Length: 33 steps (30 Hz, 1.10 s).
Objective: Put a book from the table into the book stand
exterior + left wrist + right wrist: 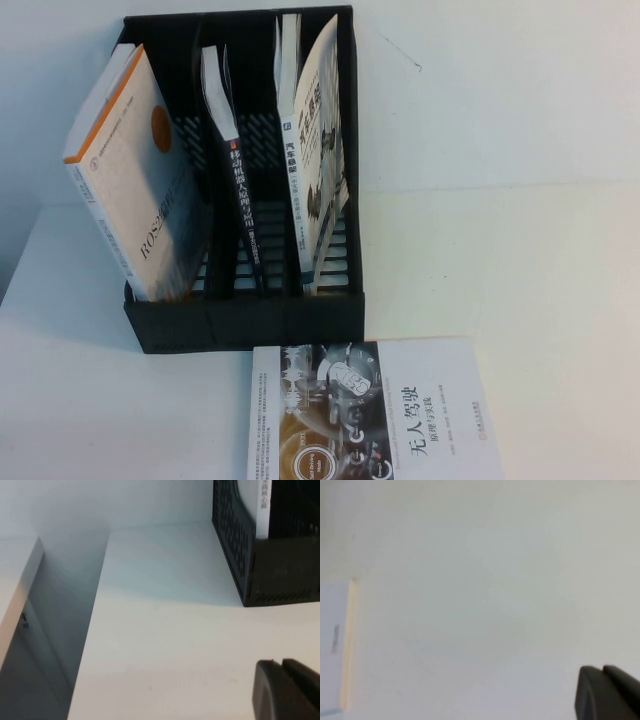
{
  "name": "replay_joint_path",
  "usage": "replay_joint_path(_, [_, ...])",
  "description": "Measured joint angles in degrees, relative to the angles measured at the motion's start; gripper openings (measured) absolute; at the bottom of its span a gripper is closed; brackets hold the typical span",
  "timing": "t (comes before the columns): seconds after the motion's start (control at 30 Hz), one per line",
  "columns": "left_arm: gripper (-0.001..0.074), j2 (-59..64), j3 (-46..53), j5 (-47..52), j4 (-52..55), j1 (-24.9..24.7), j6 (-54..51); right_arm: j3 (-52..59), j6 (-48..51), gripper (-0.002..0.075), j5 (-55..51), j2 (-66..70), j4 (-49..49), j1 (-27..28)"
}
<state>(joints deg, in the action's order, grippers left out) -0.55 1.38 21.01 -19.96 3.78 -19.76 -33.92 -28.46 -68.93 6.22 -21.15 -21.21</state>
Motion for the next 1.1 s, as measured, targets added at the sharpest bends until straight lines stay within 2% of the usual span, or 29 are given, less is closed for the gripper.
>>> replay_joint_path(0.1, [-0.0001, -0.1, 0.0, 0.2, 0.0, 0.0, 0.0, 0.0, -2.1, 0.0000, 0.1, -4.9, 0.0, 5.5])
replay_joint_path(0.2, [-0.0001, -0.1, 0.0, 0.6, 0.2, 0.1, 0.0, 0.0, -0.5, 0.0000, 4.4, -7.3, -0.1, 8.7])
replay_joint_path(0.37, [-0.0001, -0.1, 0.0, 0.8, 0.7, 0.1, 0.0, 1.5, 15.1, 0.0000, 26.6, -7.5, -0.4, 10.5])
replay_joint_path(0.47, [-0.0001, -0.1, 0.0, 0.8, 0.8, 0.1, 0.0, 6.6, 21.3, 0.0000, 41.8, -7.5, -0.4, 10.6])
replay_joint_path(0.53, [-0.0001, -0.1, 0.0, 0.8, 0.8, 0.1, 0.0, 10.9, 23.0, 0.0000, 48.4, -7.5, 1.0, 10.6])
replay_joint_path(0.8, [-0.0001, -0.1, 0.0, 0.8, 1.0, 0.1, 0.0, 30.0, 24.8, 0.0000, 55.2, -7.4, 19.1, 14.4])
replay_joint_path(0.97, [-0.0001, -0.1, 0.0, 0.8, 1.1, 0.1, 0.0, 35.3, 28.5, 0.0000, 59.7, -7.4, 22.8, 19.0])
replay_joint_path(1.1, [-0.0001, -0.1, 0.0, 0.8, 1.1, 0.1, 0.0, 35.4, 28.8, 0.0000, 59.5, -7.4, 22.8, 19.8])
